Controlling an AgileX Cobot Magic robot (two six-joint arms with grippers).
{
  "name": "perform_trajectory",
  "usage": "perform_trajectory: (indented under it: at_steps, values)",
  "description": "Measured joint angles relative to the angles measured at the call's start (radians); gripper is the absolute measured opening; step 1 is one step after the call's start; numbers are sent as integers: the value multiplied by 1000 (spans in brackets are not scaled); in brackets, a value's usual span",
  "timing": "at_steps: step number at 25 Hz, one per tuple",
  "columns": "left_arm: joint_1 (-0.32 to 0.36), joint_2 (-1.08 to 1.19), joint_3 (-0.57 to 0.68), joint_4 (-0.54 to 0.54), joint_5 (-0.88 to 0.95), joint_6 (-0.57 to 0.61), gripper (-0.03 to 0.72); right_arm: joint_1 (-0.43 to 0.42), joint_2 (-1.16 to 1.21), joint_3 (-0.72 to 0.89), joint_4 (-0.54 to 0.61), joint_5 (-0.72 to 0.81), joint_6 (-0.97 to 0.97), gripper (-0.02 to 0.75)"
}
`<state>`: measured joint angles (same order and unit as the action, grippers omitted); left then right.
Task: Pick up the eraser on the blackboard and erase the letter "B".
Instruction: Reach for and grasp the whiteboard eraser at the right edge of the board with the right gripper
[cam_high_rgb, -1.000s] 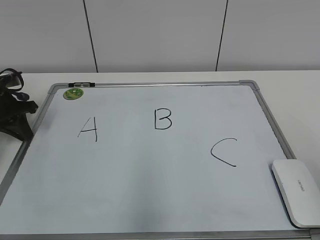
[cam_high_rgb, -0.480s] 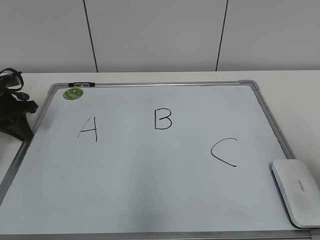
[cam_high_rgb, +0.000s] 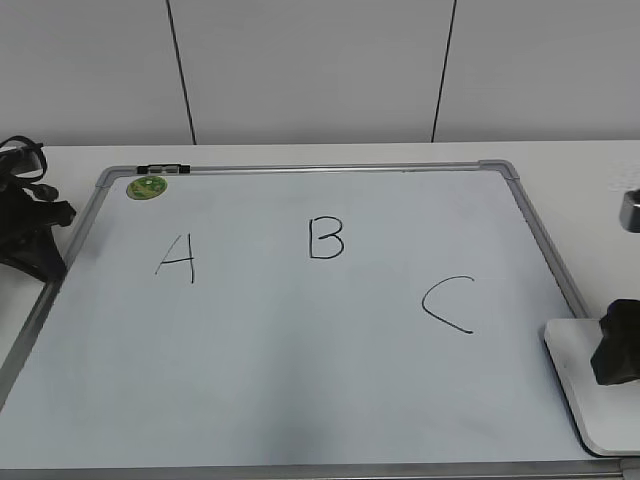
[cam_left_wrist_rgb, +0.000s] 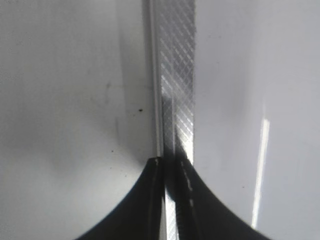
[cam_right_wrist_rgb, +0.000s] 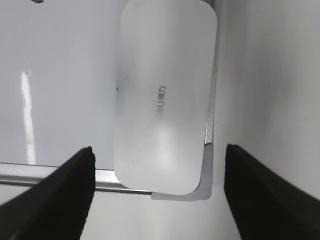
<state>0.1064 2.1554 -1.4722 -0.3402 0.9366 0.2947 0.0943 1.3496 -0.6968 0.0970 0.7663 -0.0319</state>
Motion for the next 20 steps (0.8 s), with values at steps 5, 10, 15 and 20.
perform_trajectory:
  at_steps: [5, 10, 15, 20]
  values:
    - [0, 0, 0, 0, 0, 0, 29, 0, 81, -5, 0, -51, 0, 608]
    - [0, 0, 0, 0, 0, 0, 29, 0, 160, -35, -2, -66, -6, 608]
    - [0, 0, 0, 0, 0, 0, 29, 0, 230, -78, -4, -74, -8, 608]
    - [0, 0, 0, 0, 0, 0, 29, 0, 286, -93, -6, -75, -9, 608]
